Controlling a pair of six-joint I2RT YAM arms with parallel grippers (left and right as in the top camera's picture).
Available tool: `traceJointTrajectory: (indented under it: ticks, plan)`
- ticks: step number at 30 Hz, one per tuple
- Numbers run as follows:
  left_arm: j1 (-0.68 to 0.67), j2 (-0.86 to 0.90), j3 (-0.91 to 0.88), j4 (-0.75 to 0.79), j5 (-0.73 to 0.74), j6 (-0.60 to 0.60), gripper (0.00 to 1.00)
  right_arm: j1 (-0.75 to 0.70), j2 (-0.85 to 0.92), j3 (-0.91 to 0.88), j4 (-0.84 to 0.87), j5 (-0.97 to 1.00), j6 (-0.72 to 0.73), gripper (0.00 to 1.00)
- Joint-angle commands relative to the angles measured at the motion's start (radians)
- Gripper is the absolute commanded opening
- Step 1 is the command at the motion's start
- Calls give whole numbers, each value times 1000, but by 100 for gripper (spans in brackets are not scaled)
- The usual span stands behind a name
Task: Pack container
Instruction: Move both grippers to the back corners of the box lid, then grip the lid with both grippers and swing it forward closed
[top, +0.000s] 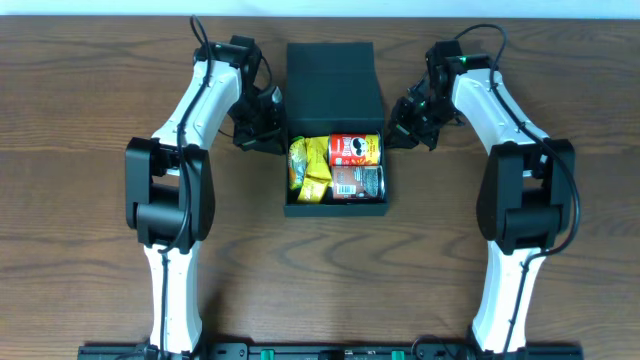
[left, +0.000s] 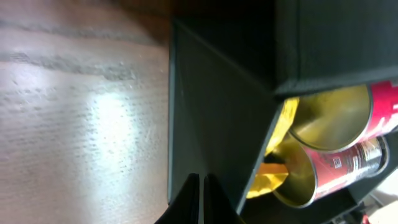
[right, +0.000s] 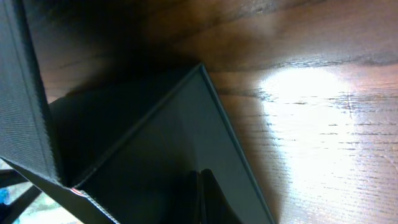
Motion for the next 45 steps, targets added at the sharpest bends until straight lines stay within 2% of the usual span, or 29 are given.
traceJointTrajectory:
  ticks: [1,5,10,16,23,26,35,45]
  plan:
    - [41,-8,2,30,-104,-53,6,-34,-34,8,11,31,-4,1]
    - [105,-8,2,164,-123,-143,6,-92,-34,11,89,131,-3,1]
    - [151,-3,1,351,-111,-285,6,-125,-27,11,269,214,107,2]
    - [157,23,1,426,-85,-378,6,-117,23,11,390,187,208,2]
    - [164,133,1,611,227,-521,6,-121,103,11,473,16,289,2]
    - [163,182,1,646,287,-579,6,-114,113,11,480,-13,319,2]
    - [135,239,1,684,397,-595,6,-51,152,11,652,-182,471,2]
    - [130,239,1,725,491,-605,6,-6,202,11,677,-284,502,2]
